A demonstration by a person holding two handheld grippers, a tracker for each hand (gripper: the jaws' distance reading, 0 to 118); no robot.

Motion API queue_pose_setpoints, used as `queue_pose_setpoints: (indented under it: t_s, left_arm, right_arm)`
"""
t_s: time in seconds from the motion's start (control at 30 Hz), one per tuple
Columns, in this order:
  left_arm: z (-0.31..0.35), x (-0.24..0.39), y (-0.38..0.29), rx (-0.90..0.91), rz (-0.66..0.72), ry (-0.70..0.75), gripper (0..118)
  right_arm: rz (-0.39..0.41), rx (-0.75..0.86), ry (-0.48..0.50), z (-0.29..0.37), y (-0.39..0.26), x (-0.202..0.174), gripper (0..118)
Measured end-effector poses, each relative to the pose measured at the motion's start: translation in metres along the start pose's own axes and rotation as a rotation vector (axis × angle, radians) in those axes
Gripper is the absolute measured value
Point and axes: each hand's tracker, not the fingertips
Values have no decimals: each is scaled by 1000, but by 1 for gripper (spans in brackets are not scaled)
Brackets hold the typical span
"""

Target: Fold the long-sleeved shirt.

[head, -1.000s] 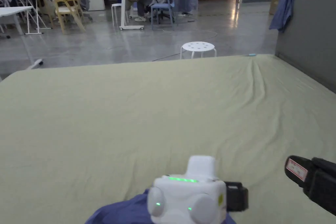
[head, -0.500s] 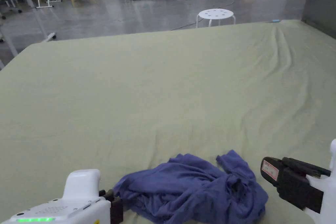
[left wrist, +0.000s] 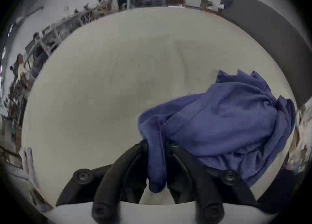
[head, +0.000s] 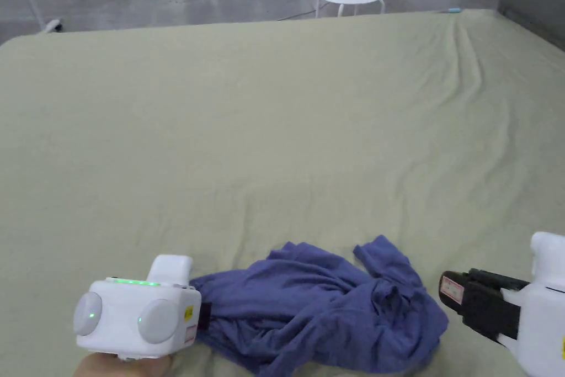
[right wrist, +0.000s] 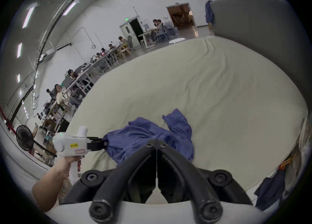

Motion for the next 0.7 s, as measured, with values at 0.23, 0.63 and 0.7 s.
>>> queue_pose_setpoints:
  t_s: [0.23, 0.63, 0.7]
  left_arm:
    - [57, -18, 2, 94, 157, -126, 15]
    - [124, -22, 6, 157, 239, -260, 10]
    - [154, -24, 13, 217, 234, -279, 10]
  right_arm:
    - [136, -184, -170, -91, 11, 22, 115]
    - [114, -278, -150, -75, 18, 15, 7]
    - [162, -186, -86, -40, 45, 0, 7]
